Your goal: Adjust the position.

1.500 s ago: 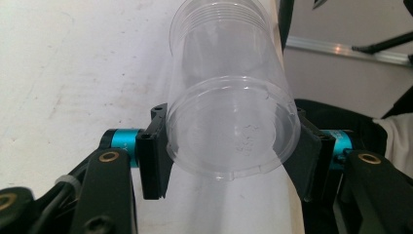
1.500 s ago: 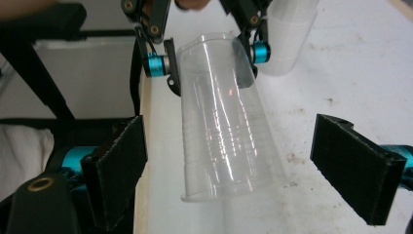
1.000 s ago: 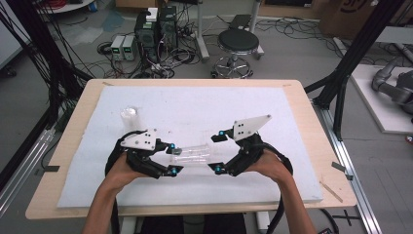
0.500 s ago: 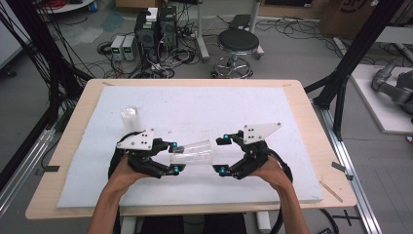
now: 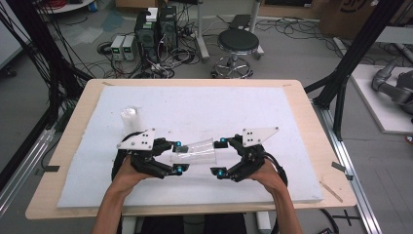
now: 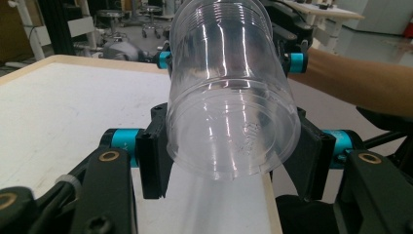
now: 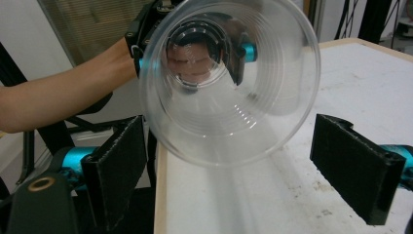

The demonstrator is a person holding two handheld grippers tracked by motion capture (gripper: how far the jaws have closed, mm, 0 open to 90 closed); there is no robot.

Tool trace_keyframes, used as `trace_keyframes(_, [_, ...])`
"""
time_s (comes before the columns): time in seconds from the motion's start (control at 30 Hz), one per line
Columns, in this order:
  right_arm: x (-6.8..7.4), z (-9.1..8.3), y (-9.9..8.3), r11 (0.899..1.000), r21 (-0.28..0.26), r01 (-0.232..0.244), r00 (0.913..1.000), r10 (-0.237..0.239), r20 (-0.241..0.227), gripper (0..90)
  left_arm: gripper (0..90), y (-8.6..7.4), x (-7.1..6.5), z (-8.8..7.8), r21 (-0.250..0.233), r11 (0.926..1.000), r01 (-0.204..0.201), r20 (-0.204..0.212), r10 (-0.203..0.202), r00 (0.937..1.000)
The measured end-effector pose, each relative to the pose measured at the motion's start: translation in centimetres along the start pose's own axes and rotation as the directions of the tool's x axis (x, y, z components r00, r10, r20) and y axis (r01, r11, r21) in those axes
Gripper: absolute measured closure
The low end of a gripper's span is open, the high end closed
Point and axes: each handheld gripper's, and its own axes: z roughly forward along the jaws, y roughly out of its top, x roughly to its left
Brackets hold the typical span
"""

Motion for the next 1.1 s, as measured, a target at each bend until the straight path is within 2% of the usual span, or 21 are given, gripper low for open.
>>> trace_keyframes(0.47, [0.0, 1.3, 0.0, 0.999, -0.04, -0.011, 0.9988, 0.009, -0.049, 13.4, 42.3, 0.0, -0.2, 1.1, 0.002, 1.0, -0.002, 0.018, 0.002, 0.9998])
trace_keyframes(1.1, [0.1, 1.2, 0.2, 0.996, -0.089, -0.013, 0.9966, 0.006, -0.082, 17.7, 42.3, 0.0, -0.3, 1.6, 0.017, 0.9998, -0.008, 0.039, 0.007, 0.9992])
